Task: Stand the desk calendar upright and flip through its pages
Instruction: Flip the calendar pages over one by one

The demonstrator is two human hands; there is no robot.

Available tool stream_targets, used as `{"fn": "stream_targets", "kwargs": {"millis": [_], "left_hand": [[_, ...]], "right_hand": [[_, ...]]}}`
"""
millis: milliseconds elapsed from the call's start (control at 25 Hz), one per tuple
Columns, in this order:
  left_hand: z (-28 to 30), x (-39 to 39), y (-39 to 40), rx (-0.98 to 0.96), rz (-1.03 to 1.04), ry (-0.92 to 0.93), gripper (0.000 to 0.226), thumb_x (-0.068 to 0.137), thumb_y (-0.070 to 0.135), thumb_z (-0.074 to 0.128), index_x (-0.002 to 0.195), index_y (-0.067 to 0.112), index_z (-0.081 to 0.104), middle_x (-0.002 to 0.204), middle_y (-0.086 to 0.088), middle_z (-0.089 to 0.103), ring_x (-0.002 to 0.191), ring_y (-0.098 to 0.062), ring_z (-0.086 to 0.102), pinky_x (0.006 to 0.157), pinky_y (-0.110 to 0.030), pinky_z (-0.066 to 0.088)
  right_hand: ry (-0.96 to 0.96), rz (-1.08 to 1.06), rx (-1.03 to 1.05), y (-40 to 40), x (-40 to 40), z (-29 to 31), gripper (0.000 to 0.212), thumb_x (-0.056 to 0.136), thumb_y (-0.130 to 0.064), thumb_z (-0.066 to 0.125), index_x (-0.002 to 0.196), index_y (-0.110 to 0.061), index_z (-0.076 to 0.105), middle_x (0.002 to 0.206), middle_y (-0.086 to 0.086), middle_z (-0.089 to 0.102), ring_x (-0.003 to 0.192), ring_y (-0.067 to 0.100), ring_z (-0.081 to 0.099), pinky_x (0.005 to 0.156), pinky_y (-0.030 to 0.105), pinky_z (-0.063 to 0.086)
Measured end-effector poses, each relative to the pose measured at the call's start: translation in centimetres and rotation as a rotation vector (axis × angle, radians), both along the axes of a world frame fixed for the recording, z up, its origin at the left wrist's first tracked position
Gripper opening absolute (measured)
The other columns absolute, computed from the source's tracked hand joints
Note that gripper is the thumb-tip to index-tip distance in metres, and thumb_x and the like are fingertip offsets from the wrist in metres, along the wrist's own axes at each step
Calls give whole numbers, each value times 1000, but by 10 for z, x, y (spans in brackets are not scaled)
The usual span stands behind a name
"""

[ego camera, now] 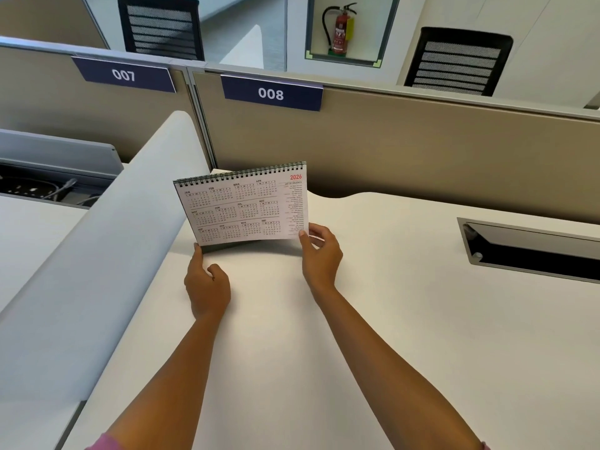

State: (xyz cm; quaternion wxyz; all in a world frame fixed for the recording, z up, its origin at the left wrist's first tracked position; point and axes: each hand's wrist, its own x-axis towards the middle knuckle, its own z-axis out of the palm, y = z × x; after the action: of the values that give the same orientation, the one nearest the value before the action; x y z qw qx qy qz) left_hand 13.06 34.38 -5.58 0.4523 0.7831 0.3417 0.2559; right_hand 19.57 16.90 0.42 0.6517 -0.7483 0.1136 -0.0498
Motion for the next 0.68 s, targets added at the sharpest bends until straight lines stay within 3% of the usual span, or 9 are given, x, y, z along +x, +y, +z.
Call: {"fn": "stream_targets", "kwargs": {"millis": [80,160,320,440,680], "left_hand": [[1,0,-1,3,8,1,63,86,1,38,148,12,41,146,-6,51,130,-26,50,101,-20,32],[1,0,-1,4,9,-3,63,86,0,38,148,11,41,145,-7,52,130,-27,50,101,-20,33],[3,-1,-2,-2,9,-8,63,86,0,39,148,11,41,145,-7,52,130,-26,51,99,-19,32],[5,-1,-2,-12,7,-30,67,83,6,36,149,14,40,140,-7,57,116,-25,58,90,-20,38],[8,-2,-2,-66,3,-33,69,84,4,39,151,15,35,143,-5,54,120,-24,57,91,-20,39]], "right_hand": [[-17,-34,-9,-7,1,5,22,84,-23,74,103,-15,68,104,-2,71,81,3,66,72,6,51],[-8,-46,-9,-11,1,9,23,80,-24,79,97,-13,70,94,-2,73,75,4,67,67,5,51],[25,-53,-32,-13,1,14,18,79,-22,80,93,-13,74,88,0,75,75,10,71,72,16,57],[21,-58,-22,-14,0,14,10,80,-18,79,88,-15,72,84,-2,73,75,12,71,75,23,59],[21,-5,-71,-17,2,13,9,85,-21,74,90,-17,68,92,-5,71,86,9,66,74,14,51]]}}
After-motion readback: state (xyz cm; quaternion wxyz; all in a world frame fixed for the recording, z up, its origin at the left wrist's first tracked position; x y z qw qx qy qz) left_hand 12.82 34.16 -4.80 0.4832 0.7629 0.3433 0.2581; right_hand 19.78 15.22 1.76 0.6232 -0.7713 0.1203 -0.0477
